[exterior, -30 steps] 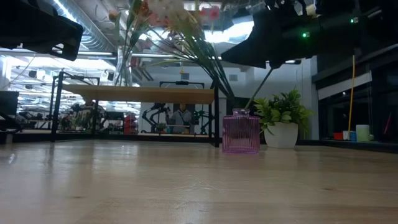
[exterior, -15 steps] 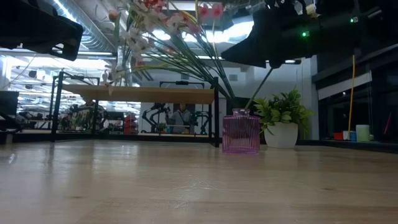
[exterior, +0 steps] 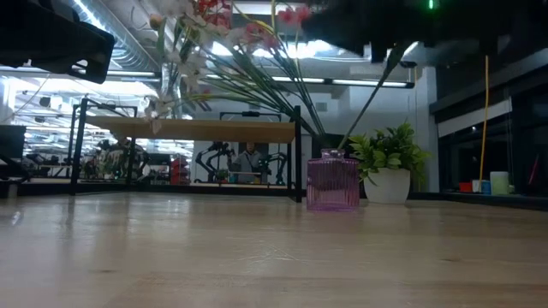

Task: Pick and place flowers into a vace then onto a shelf
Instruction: Put the white flowers into the violet vase

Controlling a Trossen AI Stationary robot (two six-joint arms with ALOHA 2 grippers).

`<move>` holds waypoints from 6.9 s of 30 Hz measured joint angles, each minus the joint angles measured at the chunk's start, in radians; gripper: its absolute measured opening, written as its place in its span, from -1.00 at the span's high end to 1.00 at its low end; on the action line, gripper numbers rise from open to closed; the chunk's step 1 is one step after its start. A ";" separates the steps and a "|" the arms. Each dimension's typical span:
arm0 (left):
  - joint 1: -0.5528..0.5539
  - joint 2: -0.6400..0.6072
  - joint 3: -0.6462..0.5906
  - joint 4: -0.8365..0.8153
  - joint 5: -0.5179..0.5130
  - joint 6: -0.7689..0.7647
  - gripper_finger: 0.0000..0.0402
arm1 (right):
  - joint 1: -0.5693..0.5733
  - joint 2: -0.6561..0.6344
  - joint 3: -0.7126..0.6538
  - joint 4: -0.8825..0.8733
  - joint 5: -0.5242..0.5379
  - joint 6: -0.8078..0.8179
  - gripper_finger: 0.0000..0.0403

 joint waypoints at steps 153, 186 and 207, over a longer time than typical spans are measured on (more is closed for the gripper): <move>0.527 0.577 0.476 0.284 -0.043 0.087 0.08 | 0.406 -0.026 0.333 -0.900 0.365 0.363 0.93; 0.450 0.490 0.475 -0.029 -0.161 0.116 0.08 | 0.406 -0.026 0.333 -0.899 0.365 0.366 0.93; 0.282 0.351 0.474 -0.298 -0.148 0.052 0.08 | 0.407 -0.026 0.332 -0.900 0.365 0.363 0.93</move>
